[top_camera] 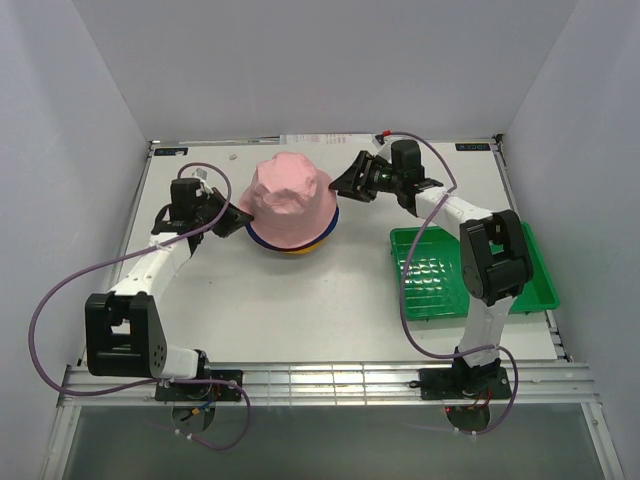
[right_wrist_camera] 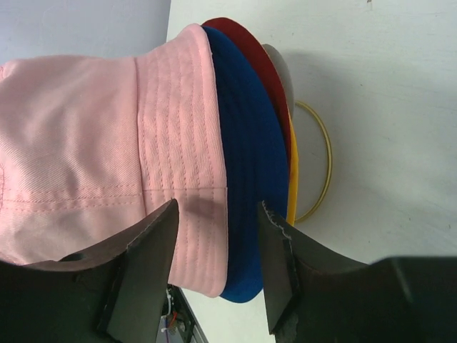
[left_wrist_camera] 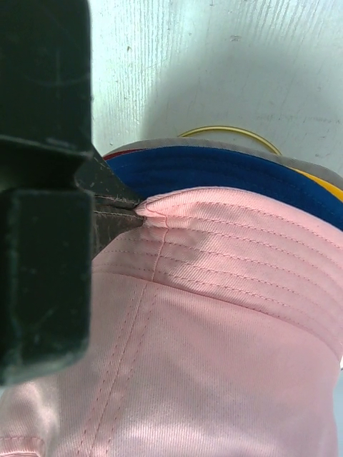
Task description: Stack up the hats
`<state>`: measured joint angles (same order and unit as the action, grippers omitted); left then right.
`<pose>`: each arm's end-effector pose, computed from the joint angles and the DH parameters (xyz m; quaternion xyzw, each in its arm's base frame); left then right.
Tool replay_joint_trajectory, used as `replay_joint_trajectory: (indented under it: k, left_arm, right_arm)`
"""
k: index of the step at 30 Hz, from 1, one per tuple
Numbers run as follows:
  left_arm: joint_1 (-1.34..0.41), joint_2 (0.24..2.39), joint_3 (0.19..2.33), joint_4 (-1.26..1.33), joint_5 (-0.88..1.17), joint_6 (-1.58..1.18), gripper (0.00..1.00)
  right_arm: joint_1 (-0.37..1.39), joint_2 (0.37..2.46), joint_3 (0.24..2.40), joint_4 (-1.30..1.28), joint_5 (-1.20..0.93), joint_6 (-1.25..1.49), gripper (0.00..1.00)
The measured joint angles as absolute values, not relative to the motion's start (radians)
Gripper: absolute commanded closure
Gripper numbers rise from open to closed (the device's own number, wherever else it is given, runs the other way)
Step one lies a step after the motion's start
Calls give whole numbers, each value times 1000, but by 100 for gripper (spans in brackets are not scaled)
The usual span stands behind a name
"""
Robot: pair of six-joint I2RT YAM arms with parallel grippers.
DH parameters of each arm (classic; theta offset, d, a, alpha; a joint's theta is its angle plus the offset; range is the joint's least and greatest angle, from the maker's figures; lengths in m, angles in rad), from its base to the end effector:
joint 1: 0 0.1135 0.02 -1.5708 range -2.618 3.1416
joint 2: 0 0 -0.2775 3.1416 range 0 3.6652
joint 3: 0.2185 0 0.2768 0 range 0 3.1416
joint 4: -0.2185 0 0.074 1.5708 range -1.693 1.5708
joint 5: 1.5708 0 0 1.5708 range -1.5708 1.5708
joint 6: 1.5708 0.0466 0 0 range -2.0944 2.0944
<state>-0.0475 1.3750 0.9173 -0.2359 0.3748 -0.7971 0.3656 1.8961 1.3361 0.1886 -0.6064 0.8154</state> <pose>0.3240 -0.0325 0.2451 -0.2520 0.8567 -0.3249 0.3114 0.4333 0.1943 0.2430 0.0114 0.8056 0.5046 0.3102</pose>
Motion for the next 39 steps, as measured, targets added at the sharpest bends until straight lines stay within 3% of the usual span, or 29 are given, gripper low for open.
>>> replay_joint_trajectory:
  k: [14,20,24,25,39]
  left_arm:
    - [-46,1399,918,-226,389,-812,100]
    - [-44,1412,918,-221,393,-817,100]
    - [-42,1418,918,-213,397,-821,100]
    - [-42,1419,918,-211,397,-821,100]
    - [-33,1450,889,-147,417,-836,100]
  right_arm:
    - [369,1927,1344,334,-644,937,48]
    - [368,1940,1329,376,-651,978,65]
    - [368,1956,1320,396,-655,1006,83]
    - [368,1959,1314,400,-655,1013,91]
    - [377,1983,1359,211,-606,950,92]
